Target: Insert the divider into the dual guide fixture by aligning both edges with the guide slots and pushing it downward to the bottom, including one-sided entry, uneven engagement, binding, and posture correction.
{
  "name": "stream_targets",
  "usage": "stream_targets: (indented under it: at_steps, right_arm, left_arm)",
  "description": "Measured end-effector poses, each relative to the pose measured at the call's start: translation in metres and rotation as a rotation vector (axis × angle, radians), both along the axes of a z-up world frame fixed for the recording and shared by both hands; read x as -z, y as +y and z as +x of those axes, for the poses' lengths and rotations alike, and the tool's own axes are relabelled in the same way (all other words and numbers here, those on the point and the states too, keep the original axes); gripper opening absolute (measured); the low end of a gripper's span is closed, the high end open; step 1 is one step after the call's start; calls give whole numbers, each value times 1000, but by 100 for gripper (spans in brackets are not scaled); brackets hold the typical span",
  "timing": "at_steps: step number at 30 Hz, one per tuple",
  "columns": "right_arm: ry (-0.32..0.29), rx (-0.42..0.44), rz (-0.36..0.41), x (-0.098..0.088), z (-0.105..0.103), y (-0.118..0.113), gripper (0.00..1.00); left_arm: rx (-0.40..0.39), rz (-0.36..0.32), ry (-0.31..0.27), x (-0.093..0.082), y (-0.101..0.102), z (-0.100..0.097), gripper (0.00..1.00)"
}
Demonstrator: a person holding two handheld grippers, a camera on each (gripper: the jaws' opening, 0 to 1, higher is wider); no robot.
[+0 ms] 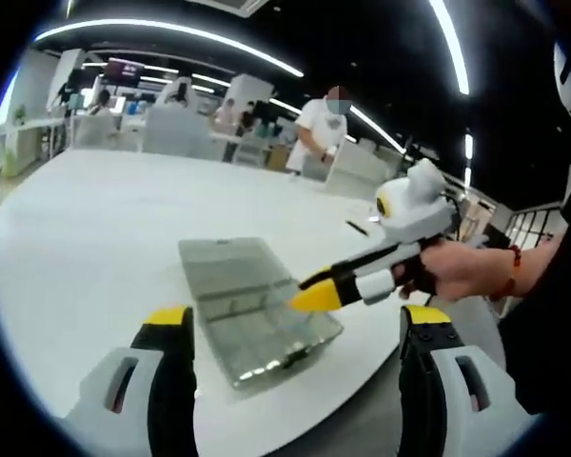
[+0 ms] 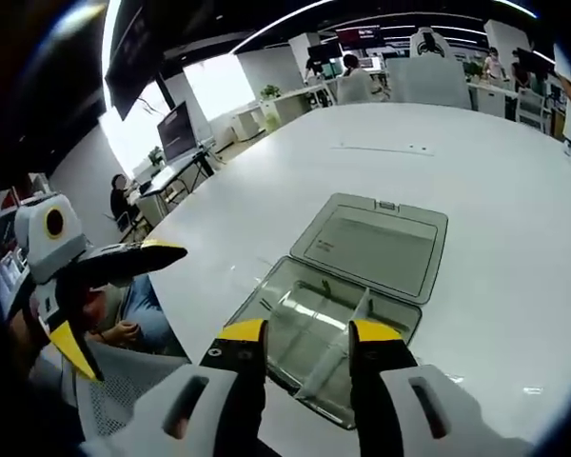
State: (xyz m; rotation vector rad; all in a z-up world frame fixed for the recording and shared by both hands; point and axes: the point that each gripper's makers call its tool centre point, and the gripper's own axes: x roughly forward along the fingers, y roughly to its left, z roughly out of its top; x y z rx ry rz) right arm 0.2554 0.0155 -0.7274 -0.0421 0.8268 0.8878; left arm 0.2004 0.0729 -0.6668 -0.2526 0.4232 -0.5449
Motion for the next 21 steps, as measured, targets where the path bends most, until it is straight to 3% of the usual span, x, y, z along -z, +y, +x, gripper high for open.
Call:
stream_targets:
  at_steps: [11,13,21]
  right_arm:
    - [-12,-50,-5,-2,-7,-10,31]
    - [-13,-66,-10,-1,-9,-11,33]
    - [-71,-104,33,-11,-4,-15,38]
  left_arm:
    - [-47,32,34,7,6,1,87]
    - [-72,45,66,14,11,1,87]
    - [-126,71,81,16,25,0,87]
